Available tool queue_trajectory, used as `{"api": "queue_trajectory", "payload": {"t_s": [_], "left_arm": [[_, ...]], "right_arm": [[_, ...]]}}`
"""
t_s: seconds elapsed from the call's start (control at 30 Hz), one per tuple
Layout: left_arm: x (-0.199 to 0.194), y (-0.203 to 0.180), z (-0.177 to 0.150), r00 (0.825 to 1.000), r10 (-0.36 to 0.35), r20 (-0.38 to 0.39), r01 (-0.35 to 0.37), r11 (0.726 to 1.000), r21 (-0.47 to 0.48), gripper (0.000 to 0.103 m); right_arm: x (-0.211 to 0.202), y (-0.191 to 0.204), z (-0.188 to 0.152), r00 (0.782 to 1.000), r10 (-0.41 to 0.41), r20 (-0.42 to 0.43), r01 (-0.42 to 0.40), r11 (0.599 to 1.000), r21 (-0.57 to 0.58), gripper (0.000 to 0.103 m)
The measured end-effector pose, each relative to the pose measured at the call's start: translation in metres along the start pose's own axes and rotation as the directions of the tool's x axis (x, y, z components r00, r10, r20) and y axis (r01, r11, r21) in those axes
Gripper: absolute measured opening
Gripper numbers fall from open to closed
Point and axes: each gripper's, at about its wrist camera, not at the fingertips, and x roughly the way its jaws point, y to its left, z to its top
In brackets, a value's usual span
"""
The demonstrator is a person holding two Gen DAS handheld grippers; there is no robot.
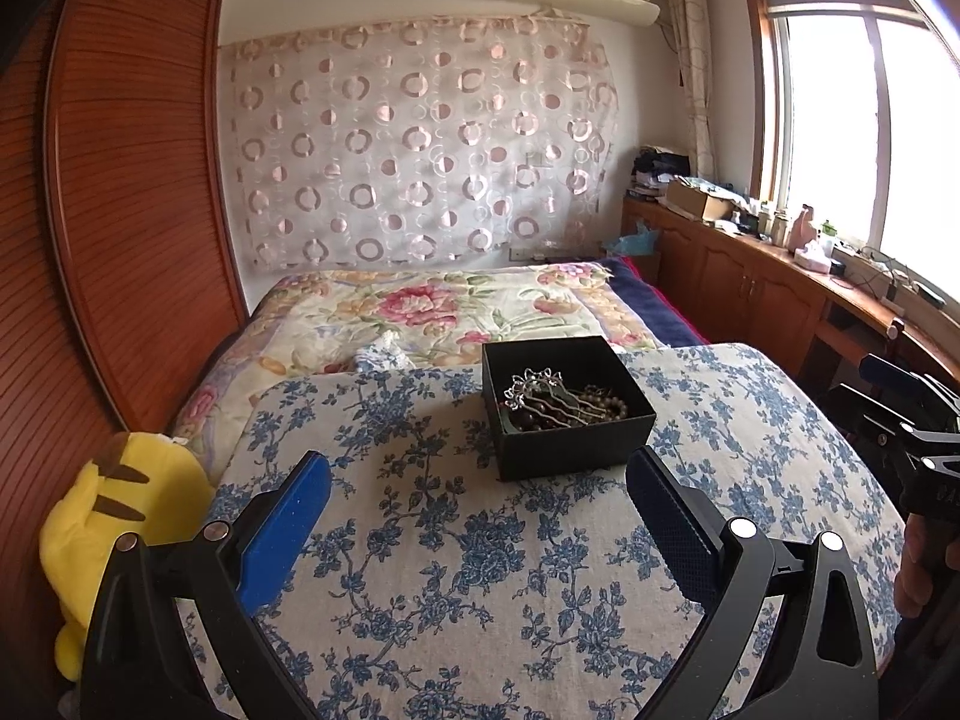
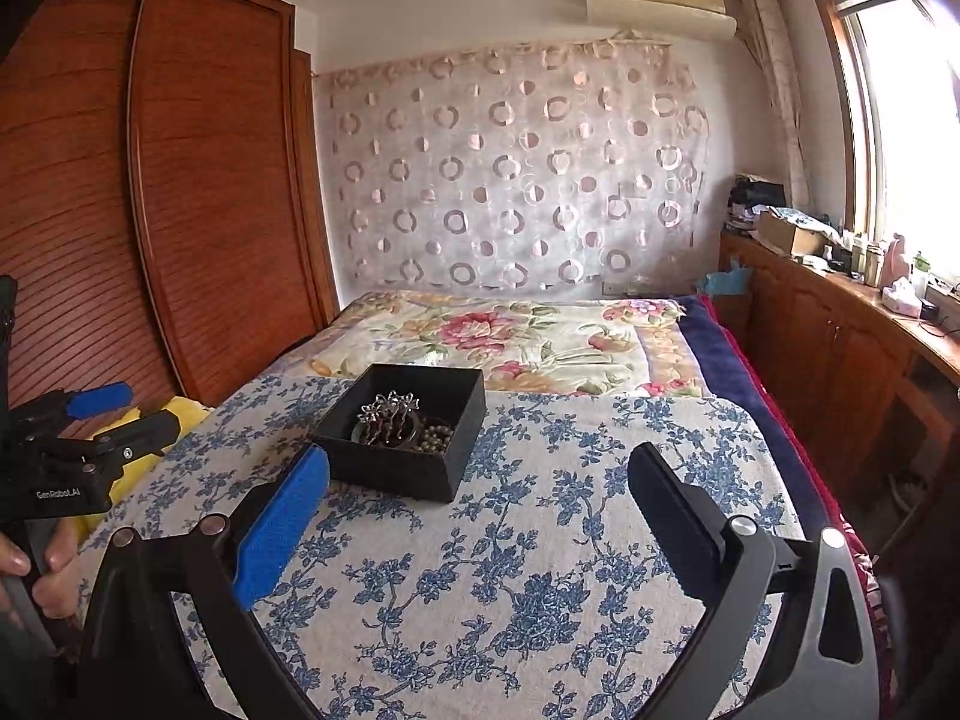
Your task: Organize jewelry
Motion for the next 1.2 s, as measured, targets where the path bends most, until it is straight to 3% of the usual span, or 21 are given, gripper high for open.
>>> {"api": "queue_trajectory", "payload": {"t_s": [1.2], "left_arm": [[-0.0038,-0.0050,0.0007,1.000,-0.005,0.011,0.006,1.000,-0.005,0.095]], "right_arm": [[-0.0006,0.0002,-0.0062,1.000,-0.011,-0.002,0.011,1.000,0.007,0.101]]}}
